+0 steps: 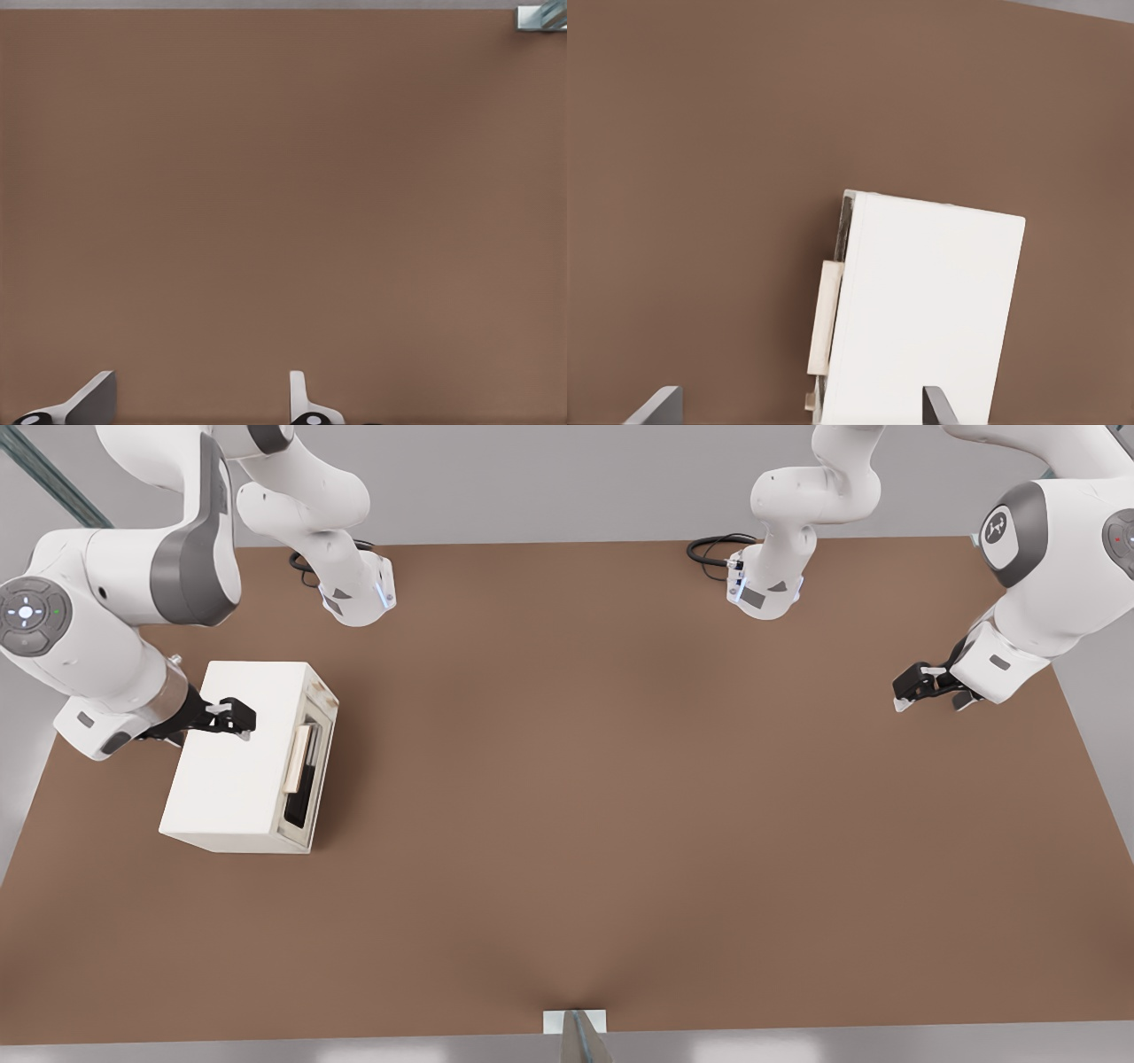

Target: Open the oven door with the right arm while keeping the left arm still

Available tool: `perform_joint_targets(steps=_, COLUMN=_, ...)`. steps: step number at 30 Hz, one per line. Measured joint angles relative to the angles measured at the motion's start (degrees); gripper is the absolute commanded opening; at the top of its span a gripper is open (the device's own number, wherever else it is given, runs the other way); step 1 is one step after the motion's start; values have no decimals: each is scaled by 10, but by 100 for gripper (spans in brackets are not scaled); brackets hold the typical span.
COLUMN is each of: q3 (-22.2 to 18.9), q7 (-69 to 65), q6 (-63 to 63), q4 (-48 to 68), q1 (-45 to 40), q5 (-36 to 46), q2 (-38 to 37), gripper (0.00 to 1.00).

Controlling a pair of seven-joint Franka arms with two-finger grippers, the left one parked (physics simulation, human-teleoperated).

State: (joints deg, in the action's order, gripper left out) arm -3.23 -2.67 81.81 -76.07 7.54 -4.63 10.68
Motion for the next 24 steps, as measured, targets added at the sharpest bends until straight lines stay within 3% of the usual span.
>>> perform_joint_targets(steps=4, q3=1, q7=-7, q6=-4, q4=0, q1=1, q5=0, q2=8, gripper=100)
perform_joint_targets(steps=5, q3=4, q7=-11, q6=-8, q4=0, q1=8, q5=-8, q2=18, gripper=79)
perform_joint_targets(steps=6, q3=6, q7=-15, q6=-11, q4=0, q1=31, q5=-30, q2=29, gripper=0)
perform_joint_targets(steps=9, q3=8, q7=-17, q6=-19, q4=0, q1=82, q5=-74, q2=95, gripper=0)
perform_joint_targets(steps=14, q3=0, q7=39, q6=-52, q4=-13, q1=172, q5=-216, q2=188, gripper=0)
perform_joint_targets(steps=24, q3=-46, q7=177, q6=-70, q4=-113, q1=198, q5=-288, q2=187, gripper=0)
